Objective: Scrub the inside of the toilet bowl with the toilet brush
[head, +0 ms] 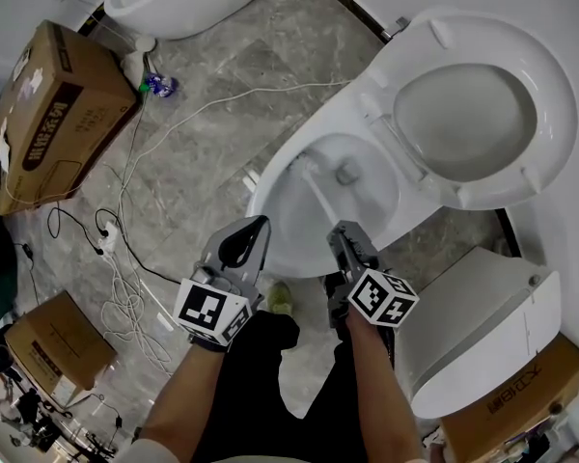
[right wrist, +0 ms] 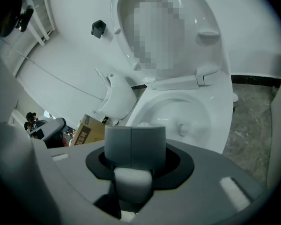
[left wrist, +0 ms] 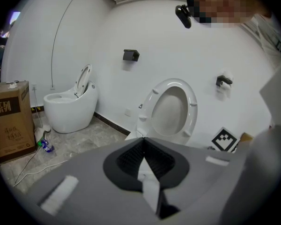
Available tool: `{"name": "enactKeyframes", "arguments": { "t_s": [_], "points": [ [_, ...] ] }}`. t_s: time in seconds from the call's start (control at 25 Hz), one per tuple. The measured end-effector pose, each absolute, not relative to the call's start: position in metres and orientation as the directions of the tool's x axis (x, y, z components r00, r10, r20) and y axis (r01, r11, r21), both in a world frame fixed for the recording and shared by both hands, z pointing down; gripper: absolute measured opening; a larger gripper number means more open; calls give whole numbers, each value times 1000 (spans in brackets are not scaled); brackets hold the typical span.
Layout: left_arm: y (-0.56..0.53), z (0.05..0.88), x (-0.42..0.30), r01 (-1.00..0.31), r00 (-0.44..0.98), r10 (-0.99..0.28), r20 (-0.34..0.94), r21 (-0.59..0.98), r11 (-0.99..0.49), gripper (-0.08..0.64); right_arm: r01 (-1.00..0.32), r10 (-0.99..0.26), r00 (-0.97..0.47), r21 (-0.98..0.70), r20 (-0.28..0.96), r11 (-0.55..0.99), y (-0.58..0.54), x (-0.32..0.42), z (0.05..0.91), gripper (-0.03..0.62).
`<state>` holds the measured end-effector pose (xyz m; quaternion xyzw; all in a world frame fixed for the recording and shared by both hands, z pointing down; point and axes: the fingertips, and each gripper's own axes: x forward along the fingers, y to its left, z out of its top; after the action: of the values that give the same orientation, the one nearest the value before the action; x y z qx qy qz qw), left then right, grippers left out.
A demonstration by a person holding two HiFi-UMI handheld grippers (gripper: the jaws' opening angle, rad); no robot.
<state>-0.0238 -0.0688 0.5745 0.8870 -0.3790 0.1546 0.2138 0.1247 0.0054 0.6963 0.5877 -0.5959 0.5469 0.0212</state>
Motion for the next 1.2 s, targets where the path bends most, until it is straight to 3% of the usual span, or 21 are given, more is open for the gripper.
{"name": "enactKeyframes", "arguments": {
  "t_s": [0.68,1.0,1.2],
  "points": [
    [-61,591,-41,-762,642,-618,454,285,-581,6,-678,-592,-443,-684,673,-269,20,102,720,169],
    [-52,584,-47,-768,637,-620,458,307,-563,6,-714,-468,-534,-672,704,-195,45,83,713,169],
    [-41,577,-52,-771,634,-616,468,321,-550,6,-759,-323,-590,-645,740,-91,67,72,701,170]
  ]
}}
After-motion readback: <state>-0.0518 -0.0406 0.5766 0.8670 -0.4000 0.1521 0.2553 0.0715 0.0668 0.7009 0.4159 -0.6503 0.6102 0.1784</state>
